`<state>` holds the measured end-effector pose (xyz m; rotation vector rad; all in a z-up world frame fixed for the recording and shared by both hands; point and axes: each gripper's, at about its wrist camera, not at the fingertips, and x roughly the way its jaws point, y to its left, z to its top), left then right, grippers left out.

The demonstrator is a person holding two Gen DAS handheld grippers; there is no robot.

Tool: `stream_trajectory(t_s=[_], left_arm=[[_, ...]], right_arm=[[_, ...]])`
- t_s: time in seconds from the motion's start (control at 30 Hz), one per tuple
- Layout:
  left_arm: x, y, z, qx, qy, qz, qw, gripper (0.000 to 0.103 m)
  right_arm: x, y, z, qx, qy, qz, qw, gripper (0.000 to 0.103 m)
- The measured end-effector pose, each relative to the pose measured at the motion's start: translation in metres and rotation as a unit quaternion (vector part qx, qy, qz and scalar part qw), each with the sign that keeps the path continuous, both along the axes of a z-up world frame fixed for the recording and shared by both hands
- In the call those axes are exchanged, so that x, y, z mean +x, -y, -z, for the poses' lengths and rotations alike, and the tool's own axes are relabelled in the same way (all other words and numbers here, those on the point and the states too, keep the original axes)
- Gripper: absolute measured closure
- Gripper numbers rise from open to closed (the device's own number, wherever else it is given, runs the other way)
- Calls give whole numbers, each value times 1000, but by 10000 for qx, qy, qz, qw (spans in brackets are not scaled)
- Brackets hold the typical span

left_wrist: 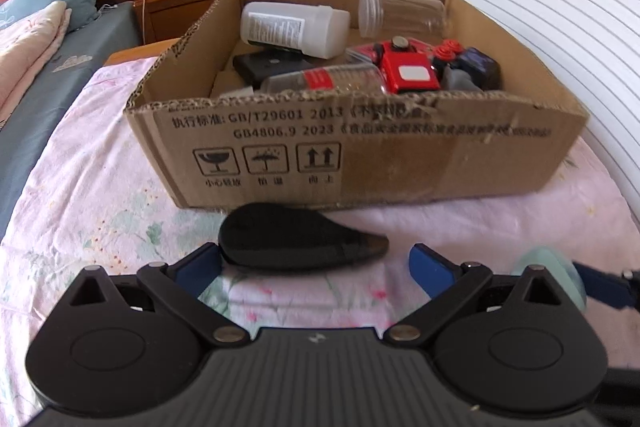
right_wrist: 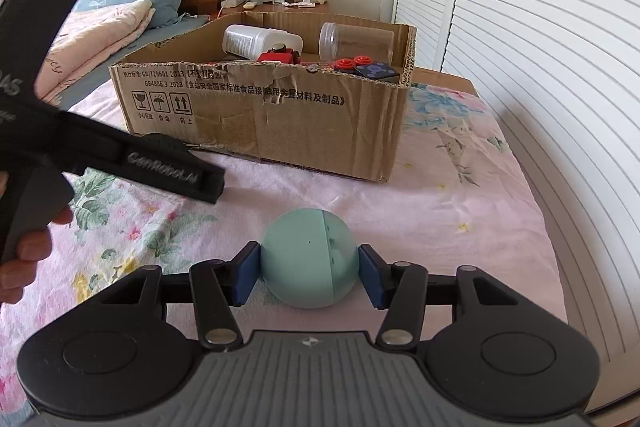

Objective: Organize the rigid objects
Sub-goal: 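Grasp the black oval pad with the left tool, then carry the black pad into the box and open the left tool while the right carries the teal case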

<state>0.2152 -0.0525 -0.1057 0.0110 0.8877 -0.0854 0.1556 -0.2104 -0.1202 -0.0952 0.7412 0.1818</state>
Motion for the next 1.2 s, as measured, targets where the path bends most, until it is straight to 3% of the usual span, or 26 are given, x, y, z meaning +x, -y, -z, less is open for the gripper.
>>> stream_trajectory(t_s=[0.17,0.5,0.7,0.8,1.2], left_arm=[[1,-2,1,34,129,83,9999,4],[4,-13,2,84,241,722,9971,3],[6,-12,2,88,274,888,9956,6],[6,-12,0,59,278,962,9950,14],[-2,-16,-7,78,-156,1385,9902,14]], right_arm=[[-1,0,0,6,14,-54,10000,45],[0,1,0,28,28,-109,9999,45],[2,1,0,41,30,-118,9999,44],[3,1,0,33,27,-106,9999,44],[5,0,-6,-29,-251,-197,9995,45]])
